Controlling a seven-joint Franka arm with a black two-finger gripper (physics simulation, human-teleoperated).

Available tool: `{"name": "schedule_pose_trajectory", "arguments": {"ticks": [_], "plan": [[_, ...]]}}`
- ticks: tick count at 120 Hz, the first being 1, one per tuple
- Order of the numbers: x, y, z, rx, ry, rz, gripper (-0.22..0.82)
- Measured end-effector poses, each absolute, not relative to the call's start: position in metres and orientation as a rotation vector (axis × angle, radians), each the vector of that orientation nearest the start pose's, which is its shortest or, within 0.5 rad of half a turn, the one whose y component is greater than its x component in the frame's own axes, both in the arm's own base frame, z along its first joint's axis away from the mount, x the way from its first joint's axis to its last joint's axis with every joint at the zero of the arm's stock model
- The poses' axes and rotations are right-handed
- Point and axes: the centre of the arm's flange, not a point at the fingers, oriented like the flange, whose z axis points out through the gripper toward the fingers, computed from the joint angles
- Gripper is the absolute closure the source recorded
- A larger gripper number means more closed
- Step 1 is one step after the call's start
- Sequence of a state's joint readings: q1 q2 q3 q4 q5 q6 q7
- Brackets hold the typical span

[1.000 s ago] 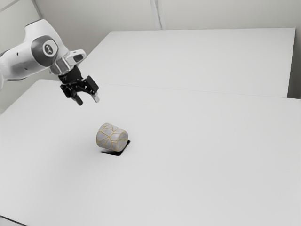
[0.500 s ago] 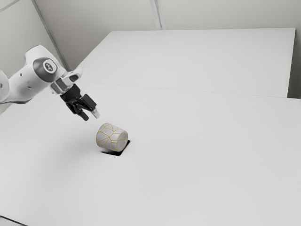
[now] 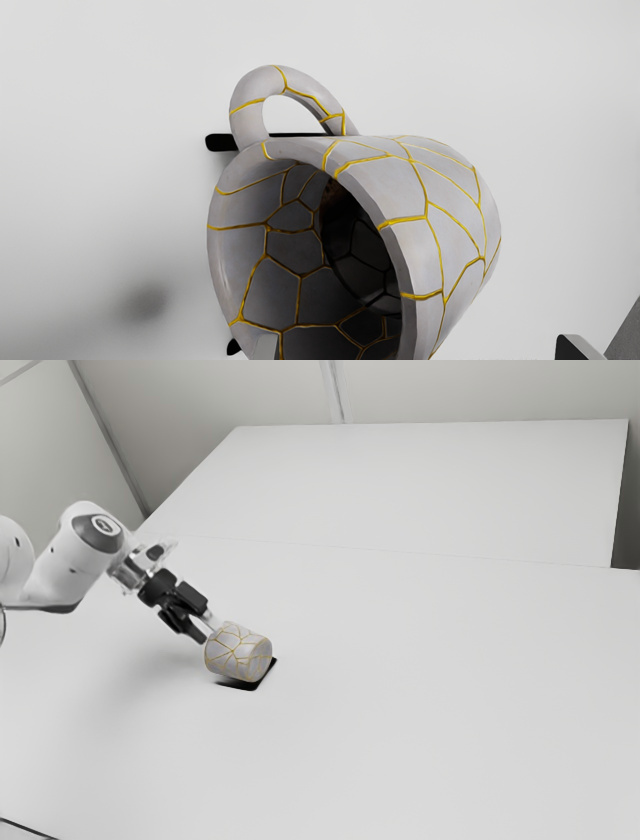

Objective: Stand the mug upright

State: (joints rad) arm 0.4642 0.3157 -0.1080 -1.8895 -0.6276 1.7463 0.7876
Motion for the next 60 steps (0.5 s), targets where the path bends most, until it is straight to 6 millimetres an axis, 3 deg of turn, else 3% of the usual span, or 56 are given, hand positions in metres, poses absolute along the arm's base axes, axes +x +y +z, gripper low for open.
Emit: {"name": "schedule_pose_trajectory", "arguments": {"ticks": [40, 60], "plan": [[0.563, 0.145, 0.307, 2.216, -0.19, -0.022, 0.0], [0.561, 0.143, 0.29, 2.139, -0.156, -0.021, 0.14]]}}
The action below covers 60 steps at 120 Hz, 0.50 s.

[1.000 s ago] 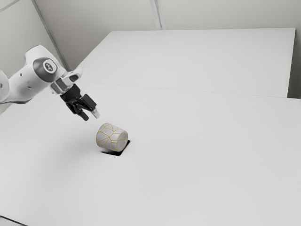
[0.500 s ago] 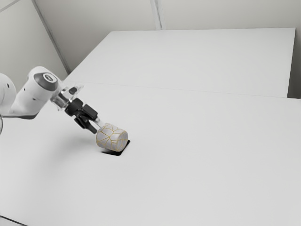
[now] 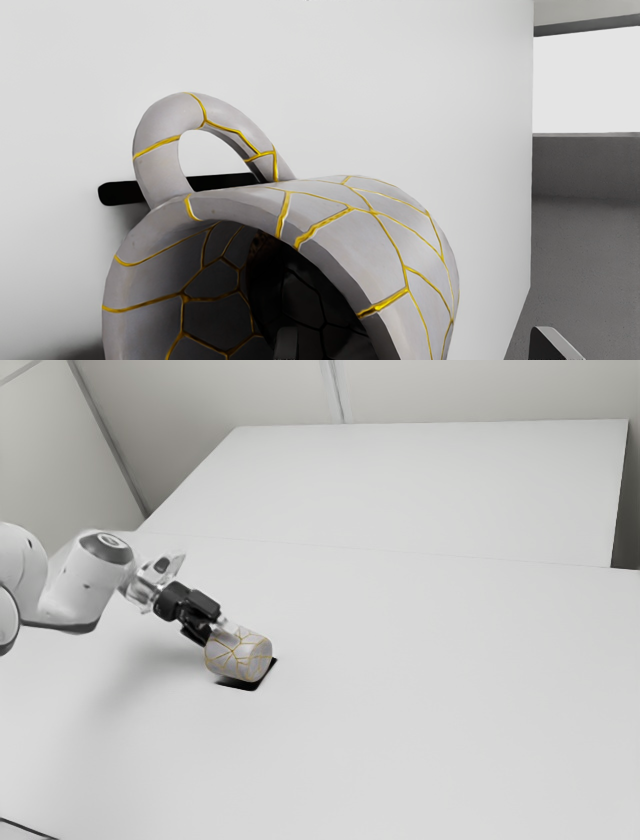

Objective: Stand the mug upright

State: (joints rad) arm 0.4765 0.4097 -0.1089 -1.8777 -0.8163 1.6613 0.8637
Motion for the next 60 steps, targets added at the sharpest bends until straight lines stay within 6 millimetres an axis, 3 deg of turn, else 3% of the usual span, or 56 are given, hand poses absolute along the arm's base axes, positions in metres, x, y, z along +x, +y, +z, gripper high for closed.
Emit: {"name": "schedule_pose_trajectory", "arguments": {"ticks": [30, 60], "plan": [[0.5597, 0.1406, 0.2898, 2.093, -0.164, -0.017, 0.58], [0.5588, 0.1385, 0.2953, 2.078, -0.191, -0.014, 0.73]]}}
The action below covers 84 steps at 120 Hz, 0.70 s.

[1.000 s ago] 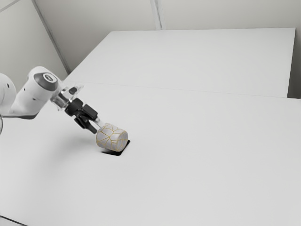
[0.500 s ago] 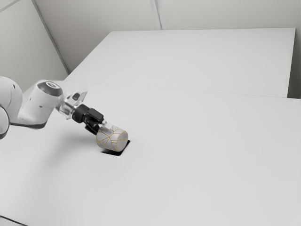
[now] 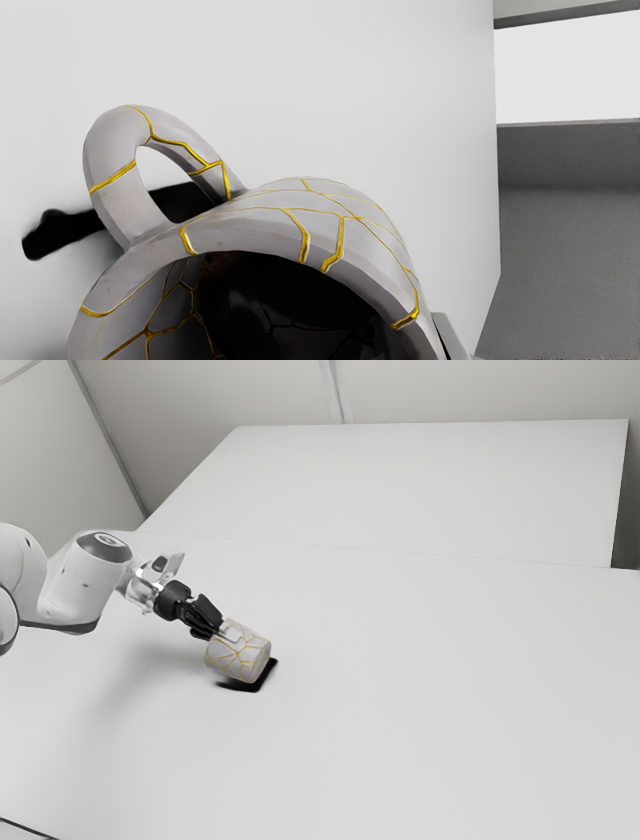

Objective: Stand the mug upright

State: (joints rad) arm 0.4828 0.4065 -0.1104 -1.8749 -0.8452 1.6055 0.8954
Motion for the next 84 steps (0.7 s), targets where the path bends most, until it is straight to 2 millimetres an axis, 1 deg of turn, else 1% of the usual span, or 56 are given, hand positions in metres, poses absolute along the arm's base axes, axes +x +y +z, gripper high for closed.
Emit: {"name": "schedule_pose_trajectory", "arguments": {"ticks": [12, 32, 42, 51, 58, 75, 84], "plan": [[0.559, 0.136, 0.3, 2.077, -0.207, -0.015, 0.75], [0.555, 0.124, 0.328, 2.147, -0.284, -0.007, 0.77], [0.554, 0.113, 0.348, 2.226, -0.361, -0.004, 0.78], [0.554, 0.103, 0.356, 2.302, -0.432, -0.014, 0.78], [0.554, 0.091, 0.365, 2.371, -0.506, -0.016, 0.78], [0.553, 0.063, 0.372, 2.542, -0.723, -0.035, 0.78], [0.552, 0.05, 0.367, 2.628, -0.856, -0.048, 0.78]]}}
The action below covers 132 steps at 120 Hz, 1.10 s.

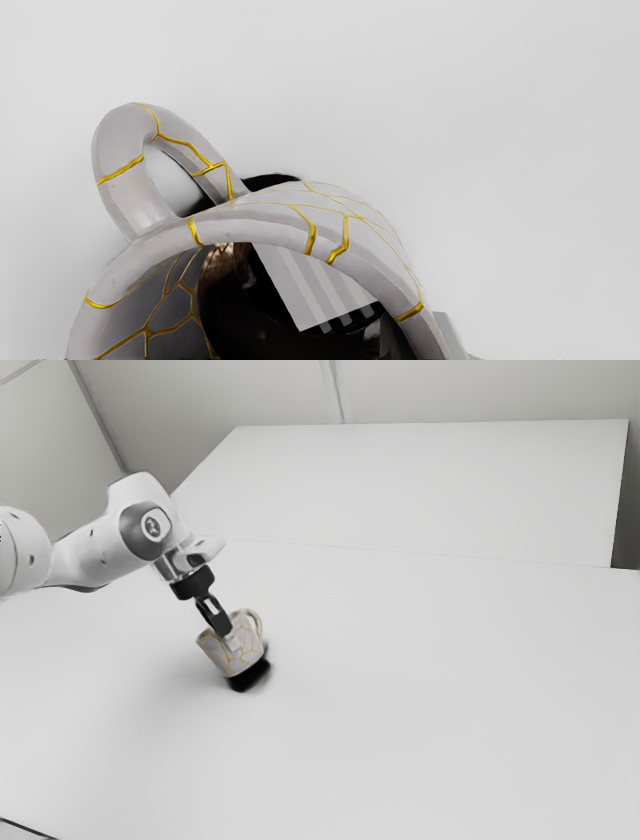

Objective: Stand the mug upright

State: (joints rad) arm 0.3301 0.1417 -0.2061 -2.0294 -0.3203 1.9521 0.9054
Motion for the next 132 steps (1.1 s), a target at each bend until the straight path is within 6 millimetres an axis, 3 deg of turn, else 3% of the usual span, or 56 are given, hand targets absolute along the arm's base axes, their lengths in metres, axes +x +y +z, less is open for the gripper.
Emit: {"name": "schedule_pose_trajectory", "arguments": {"ticks": [23, 52, 72, 86, 113, 132], "plan": [[0.549, 0.039, 0.358, -3.097, 1.192, 0.004, 0.78], [0.55, 0.03, 0.356, -2.989, 1.219, -0.097, 0.78], [0.552, 0.029, 0.357, -2.976, 1.218, -0.136, 0.41], [0.553, 0.029, 0.358, -2.97, 1.219, -0.151, 0.24], [0.553, 0.029, 0.362, -2.963, 1.222, -0.162, 0.08], [0.548, 0.029, 0.384, -2.998, 1.134, -0.157, 0.04]]}}
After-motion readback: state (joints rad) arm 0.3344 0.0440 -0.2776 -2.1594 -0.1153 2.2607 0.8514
